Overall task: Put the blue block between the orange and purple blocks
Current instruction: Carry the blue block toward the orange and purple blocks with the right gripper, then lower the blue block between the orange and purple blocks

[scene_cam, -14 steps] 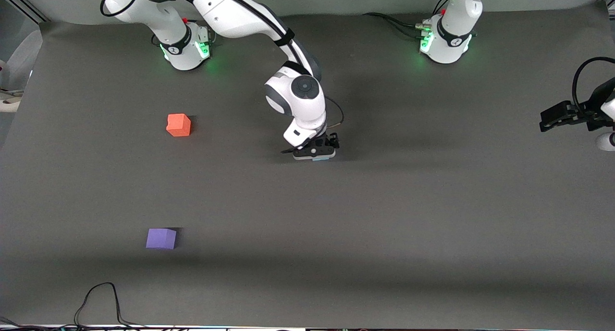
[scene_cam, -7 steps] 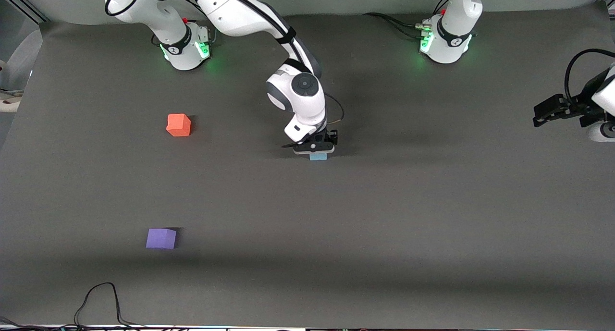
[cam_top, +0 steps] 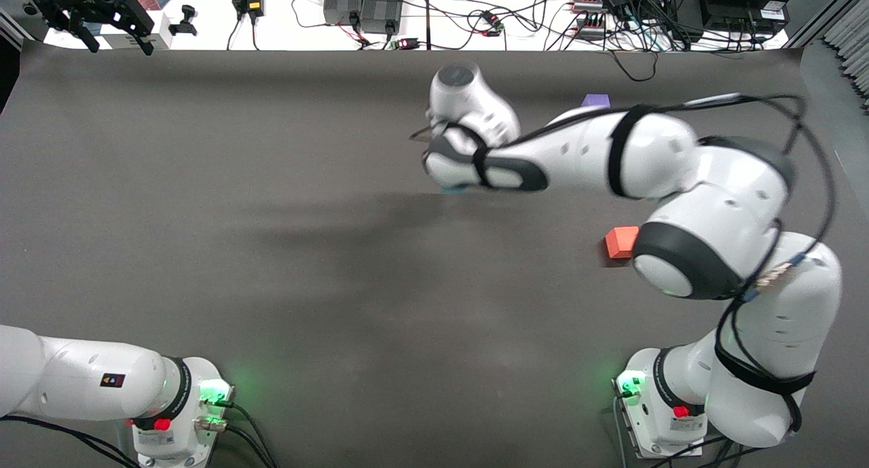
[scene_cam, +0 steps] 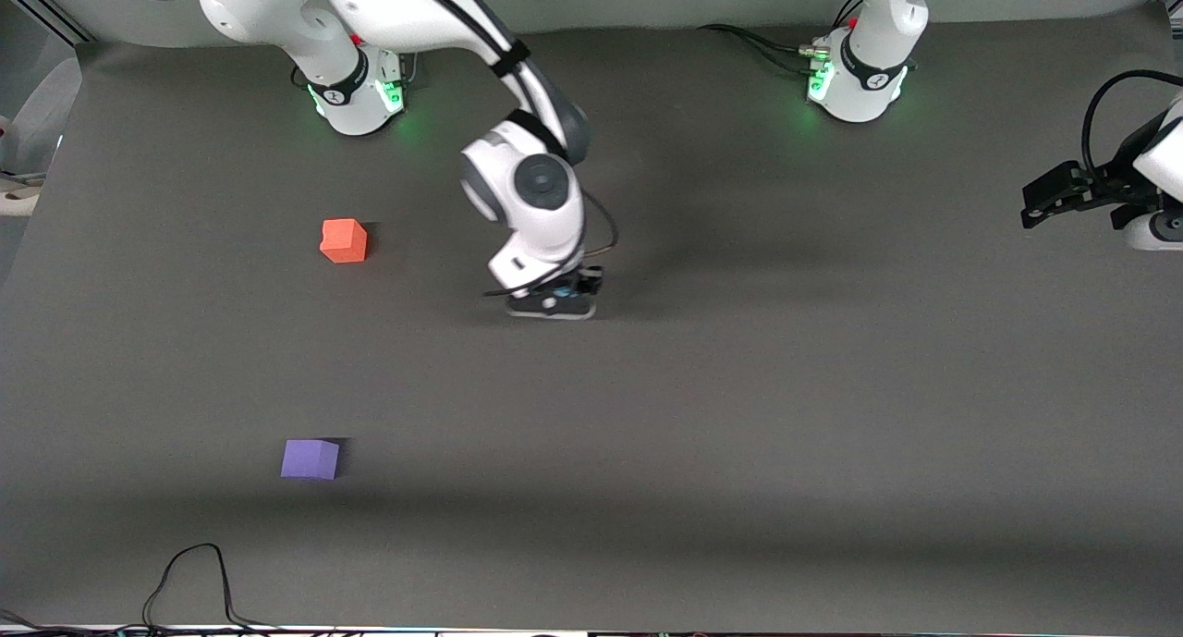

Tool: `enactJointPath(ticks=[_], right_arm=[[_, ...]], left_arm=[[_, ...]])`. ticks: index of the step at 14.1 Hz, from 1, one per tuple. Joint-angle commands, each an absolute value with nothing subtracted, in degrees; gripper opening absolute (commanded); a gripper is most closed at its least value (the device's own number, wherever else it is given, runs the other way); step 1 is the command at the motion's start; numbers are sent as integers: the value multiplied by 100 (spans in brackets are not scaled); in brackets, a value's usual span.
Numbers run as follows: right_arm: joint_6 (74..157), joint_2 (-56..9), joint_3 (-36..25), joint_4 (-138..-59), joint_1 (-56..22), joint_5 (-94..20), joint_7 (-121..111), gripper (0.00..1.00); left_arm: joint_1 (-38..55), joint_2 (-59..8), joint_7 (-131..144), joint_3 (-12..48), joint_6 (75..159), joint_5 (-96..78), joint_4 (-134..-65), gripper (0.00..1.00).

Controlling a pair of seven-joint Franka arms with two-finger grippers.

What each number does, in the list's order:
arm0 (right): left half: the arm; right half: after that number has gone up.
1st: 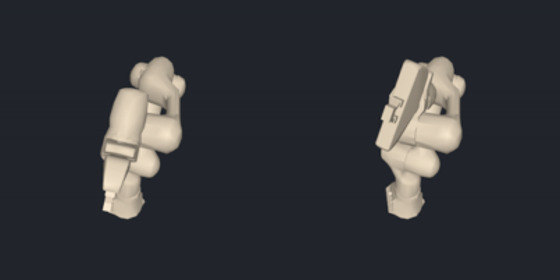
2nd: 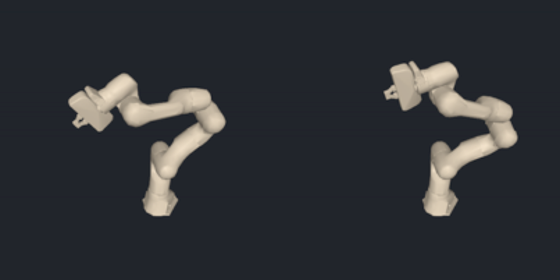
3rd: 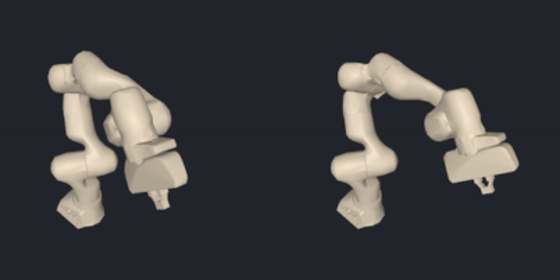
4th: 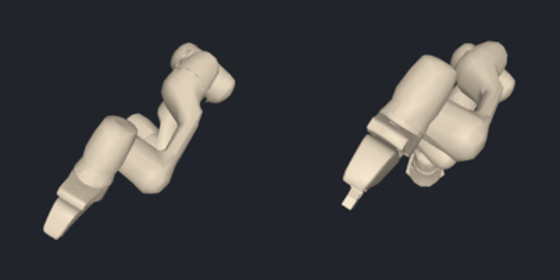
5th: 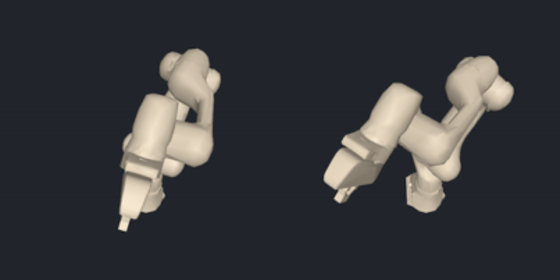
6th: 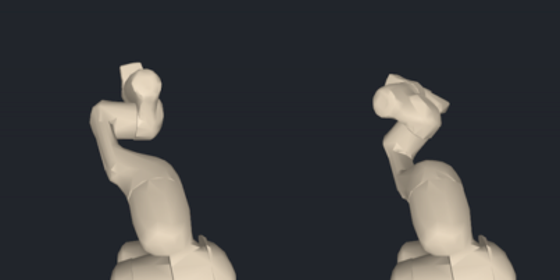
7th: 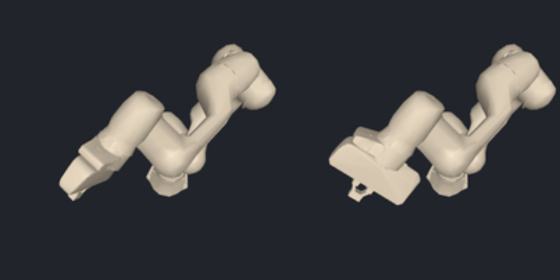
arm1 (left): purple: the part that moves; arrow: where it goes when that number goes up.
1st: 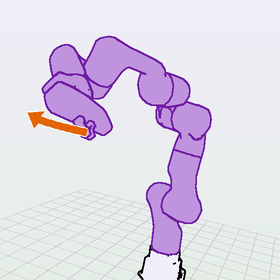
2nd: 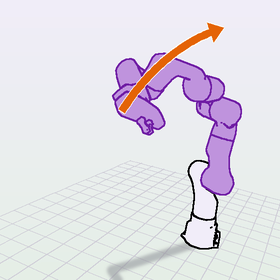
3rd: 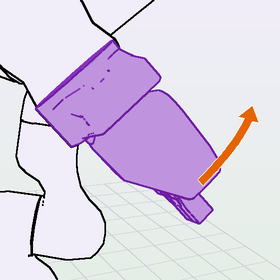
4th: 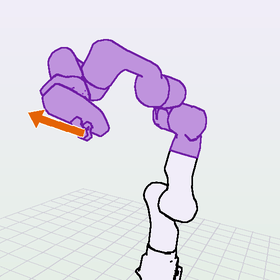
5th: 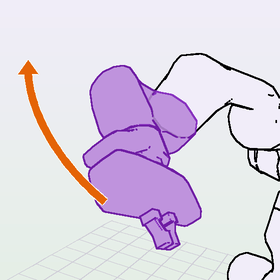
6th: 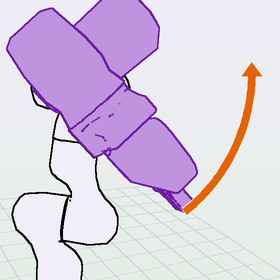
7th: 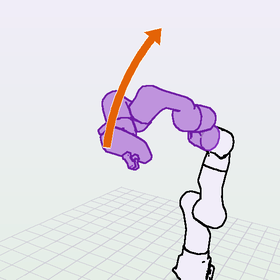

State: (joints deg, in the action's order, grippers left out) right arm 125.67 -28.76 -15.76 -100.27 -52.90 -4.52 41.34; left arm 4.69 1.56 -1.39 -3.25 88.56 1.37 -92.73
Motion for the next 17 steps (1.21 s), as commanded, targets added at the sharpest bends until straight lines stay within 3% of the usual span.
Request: enactJointPath(ticks=[1, 4, 7, 9, 11, 17], right_arm=[[12524, -2208, -2711, -10834, -5291, -501, 2827, 38], [12603, -1733, -4004, -11380, -5291, -554, 1760, 38], [13627, -1503, -4911, -12423, -5204, -763, 593, 38], [14227, -1677, -4913, -13023, -5054, -1857, -338, 38], [14221, -1898, -4913, -13165, -5115, -3036, -1383, 38], [14378, -2363, -4904, -13157, -5027, -3322, -1793, 41]], left_arm=[[194, 88, -237, -10, 8921, 97, -9220, 100], [220, 88, -237, -9, 8921, 97, -9229, 100], [211, 79, -246, -9, 8903, 97, -9229, 100], [211, 79, -246, -9, 8895, 97, -9237, 100], [220, 79, -237, -9, 8895, 97, -9237, 100], [220, 88, -246, -9, 8886, 97, -9246, 100]])
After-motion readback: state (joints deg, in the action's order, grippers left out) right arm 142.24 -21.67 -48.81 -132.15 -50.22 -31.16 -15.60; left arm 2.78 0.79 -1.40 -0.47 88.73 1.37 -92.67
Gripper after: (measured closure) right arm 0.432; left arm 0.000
